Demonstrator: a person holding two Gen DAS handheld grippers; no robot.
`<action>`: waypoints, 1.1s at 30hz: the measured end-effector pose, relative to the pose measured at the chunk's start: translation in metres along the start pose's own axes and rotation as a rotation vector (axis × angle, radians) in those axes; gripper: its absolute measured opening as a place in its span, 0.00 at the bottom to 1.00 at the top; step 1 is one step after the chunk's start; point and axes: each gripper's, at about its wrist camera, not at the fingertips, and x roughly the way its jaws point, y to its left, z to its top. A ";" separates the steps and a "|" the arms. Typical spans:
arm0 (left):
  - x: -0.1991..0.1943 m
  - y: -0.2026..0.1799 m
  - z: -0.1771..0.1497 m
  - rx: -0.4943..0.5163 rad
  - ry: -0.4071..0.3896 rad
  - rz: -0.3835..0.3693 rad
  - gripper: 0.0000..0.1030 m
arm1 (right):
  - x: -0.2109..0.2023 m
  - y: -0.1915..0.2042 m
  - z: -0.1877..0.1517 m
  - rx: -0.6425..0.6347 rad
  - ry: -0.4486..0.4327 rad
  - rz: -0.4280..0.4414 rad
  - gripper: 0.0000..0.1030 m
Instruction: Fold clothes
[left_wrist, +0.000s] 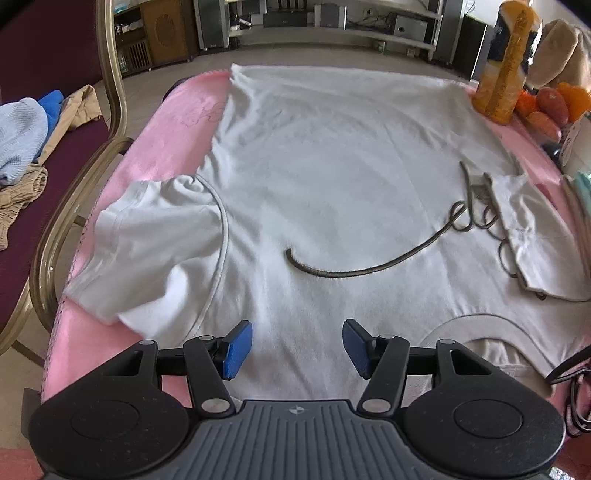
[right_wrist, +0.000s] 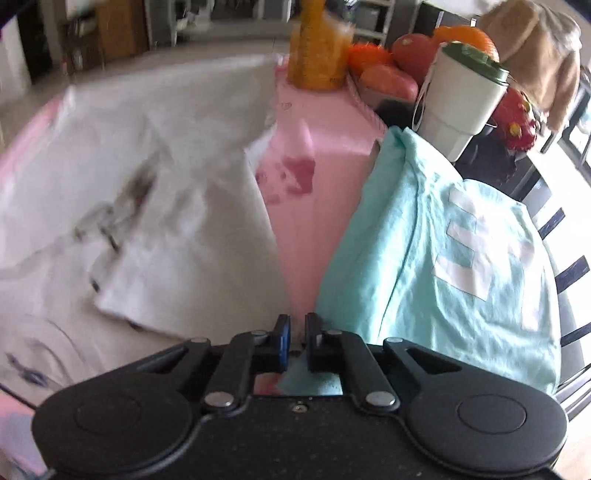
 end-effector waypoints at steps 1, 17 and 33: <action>-0.001 0.000 0.000 0.001 -0.005 0.000 0.53 | -0.005 -0.002 0.004 0.044 -0.048 0.047 0.08; 0.015 0.003 -0.002 0.012 0.032 -0.016 0.54 | 0.070 -0.047 0.033 0.587 -0.010 0.139 0.01; 0.010 0.006 -0.007 0.012 0.016 0.026 0.56 | 0.023 -0.027 0.004 0.386 0.032 0.028 0.08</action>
